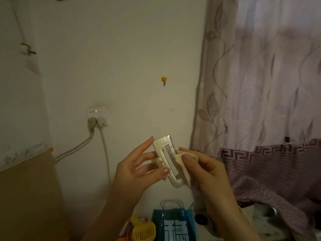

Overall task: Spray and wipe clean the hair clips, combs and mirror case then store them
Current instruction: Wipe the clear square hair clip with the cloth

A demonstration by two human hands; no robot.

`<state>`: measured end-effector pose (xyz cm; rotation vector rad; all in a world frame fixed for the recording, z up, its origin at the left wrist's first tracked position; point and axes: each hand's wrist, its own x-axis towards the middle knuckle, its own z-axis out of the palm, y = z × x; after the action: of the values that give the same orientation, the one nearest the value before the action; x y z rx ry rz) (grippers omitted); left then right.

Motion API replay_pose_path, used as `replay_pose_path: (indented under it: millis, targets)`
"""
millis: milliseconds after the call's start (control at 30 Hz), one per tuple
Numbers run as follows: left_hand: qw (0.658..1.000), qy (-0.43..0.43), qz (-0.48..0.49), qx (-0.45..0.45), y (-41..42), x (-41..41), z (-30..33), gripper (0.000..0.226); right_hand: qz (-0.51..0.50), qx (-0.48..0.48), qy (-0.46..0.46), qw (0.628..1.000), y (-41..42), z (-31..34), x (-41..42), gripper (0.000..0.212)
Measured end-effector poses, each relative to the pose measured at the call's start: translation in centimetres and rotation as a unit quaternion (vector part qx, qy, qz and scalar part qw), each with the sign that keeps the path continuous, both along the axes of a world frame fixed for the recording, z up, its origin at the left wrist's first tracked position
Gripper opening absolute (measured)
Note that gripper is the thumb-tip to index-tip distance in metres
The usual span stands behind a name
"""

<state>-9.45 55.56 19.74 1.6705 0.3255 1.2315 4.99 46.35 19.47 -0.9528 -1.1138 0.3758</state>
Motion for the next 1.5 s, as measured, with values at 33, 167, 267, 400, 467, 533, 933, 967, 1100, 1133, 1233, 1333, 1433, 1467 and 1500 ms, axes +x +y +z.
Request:
replay_pose_path:
  millis: [33, 167, 267, 400, 467, 533, 933, 967, 1100, 1133, 1233, 1333, 1433, 1467, 1500]
  targets:
    - [1.000, 0.000, -0.002, -0.003, 0.0, -0.1, 0.0, 0.074, 0.014, 0.000, -0.014, 1.000, 0.0, 0.2, -0.1, 0.023]
    - [1.000, -0.004, -0.012, -0.018, 0.5, -0.3, -0.5, 0.077, 0.032, -0.012, -0.021, 0.999, 0.2, 0.3, 0.0, 0.026]
    - [1.000, -0.001, -0.019, -0.024, 1.0, -0.2, -1.0, 0.077, 0.023, -0.012, -0.001, 1.000, 0.7, 0.0, 0.2, 0.027]
    - [1.000, 0.006, -0.023, -0.013, 1.5, 0.1, -1.2, 0.080, 0.048, -0.025, -0.001, 0.999, 1.0, -0.3, 0.2, 0.022]
    - [1.000, 0.009, -0.025, -0.010, 1.6, 0.2, -1.1, 0.081, 0.088, -0.043, -0.027, 0.995, 0.9, -0.3, 0.2, 0.021]
    - [0.999, 0.015, -0.031, -0.013, 1.8, 0.3, -0.9, 0.080, 0.114, -0.047, -0.028, 0.992, 0.9, -0.3, 0.5, 0.017]
    - [0.986, 0.131, -0.102, -0.008, 2.3, 1.2, -0.1, 0.079, 0.006, -0.011, 0.044, 0.999, 1.6, 0.9, 1.4, 0.037]
    - [0.986, 0.132, -0.102, -0.006, 2.4, 1.1, -0.1, 0.080, 0.007, -0.011, 0.049, 0.999, 1.6, 0.9, 1.5, 0.038]
    - [0.992, 0.089, -0.083, -0.022, 2.5, 0.7, -0.3, 0.081, -0.003, -0.004, 0.066, 0.998, 1.7, 0.2, 2.1, 0.038]
    - [0.995, 0.068, -0.073, -0.028, 2.5, 0.7, -0.3, 0.082, -0.009, -0.003, 0.058, 0.998, 1.8, 0.0, 2.3, 0.043]
    - [0.998, 0.017, -0.048, -0.036, 2.3, 0.7, -0.1, 0.079, -0.001, -0.015, 0.035, 0.999, 1.9, -0.8, 2.6, 0.051]
    - [0.999, 0.002, -0.038, -0.033, 2.0, 1.0, 0.1, 0.075, 0.029, -0.049, 0.025, 0.998, 2.3, -1.7, 2.2, 0.055]
    - [0.998, 0.019, -0.049, -0.033, 1.8, 1.5, 0.0, 0.077, 0.034, -0.044, 0.051, 0.997, 2.6, -2.0, 1.7, 0.052]
    - [0.997, 0.034, -0.059, -0.034, 1.8, 1.6, -0.2, 0.077, 0.032, -0.040, 0.060, 0.997, 2.6, -1.9, 1.7, 0.048]
    - [0.996, 0.050, -0.071, -0.037, 1.8, 1.6, -0.4, 0.078, 0.027, -0.038, 0.066, 0.997, 2.5, -1.7, 1.7, 0.045]
